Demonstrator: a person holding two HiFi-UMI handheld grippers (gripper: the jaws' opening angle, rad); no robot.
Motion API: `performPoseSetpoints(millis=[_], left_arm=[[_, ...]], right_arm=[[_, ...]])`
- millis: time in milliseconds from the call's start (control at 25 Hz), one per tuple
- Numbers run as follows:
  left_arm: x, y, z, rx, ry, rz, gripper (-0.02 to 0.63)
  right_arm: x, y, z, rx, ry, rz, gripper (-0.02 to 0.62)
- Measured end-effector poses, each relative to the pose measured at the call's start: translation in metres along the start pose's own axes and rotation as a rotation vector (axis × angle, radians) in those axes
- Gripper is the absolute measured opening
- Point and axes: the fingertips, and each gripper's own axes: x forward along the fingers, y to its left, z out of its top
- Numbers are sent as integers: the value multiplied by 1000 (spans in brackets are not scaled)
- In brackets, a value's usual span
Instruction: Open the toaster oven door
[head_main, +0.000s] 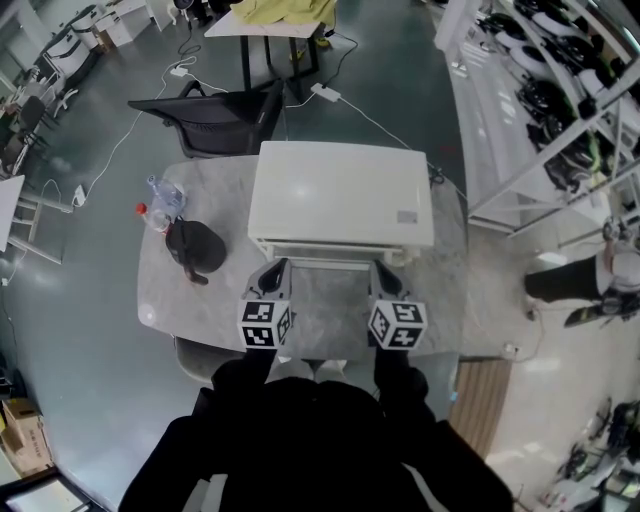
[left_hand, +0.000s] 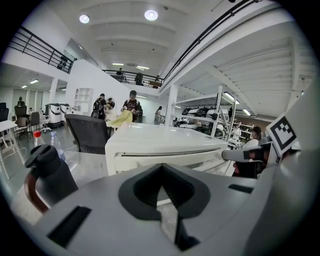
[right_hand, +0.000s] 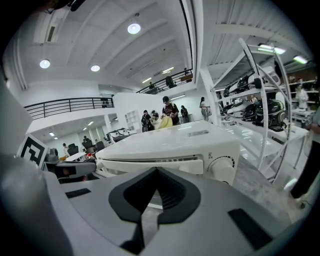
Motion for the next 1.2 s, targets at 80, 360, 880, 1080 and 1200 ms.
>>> performPoseSetpoints(millis=[80,360,880,1080,1200], left_arm=[[-2,-1,-2,4,0,-2,3],[-9,-5,-12,-5,11,-16,3],[-21,-9,-24,-8,40,-41,3],[-26,-10,-30,-18,51,-49,3],[-29,-12,-33,-25,61,-54,3]], right_arm=[[-2,0,-3,2,0,-1,3],[-10,2,-13,9,5,-4,3],[-22,6,-27,15,20,-11,3],[-27,7,-32,17,27,-14,3],[-30,7,-37,26,31,-13,3]])
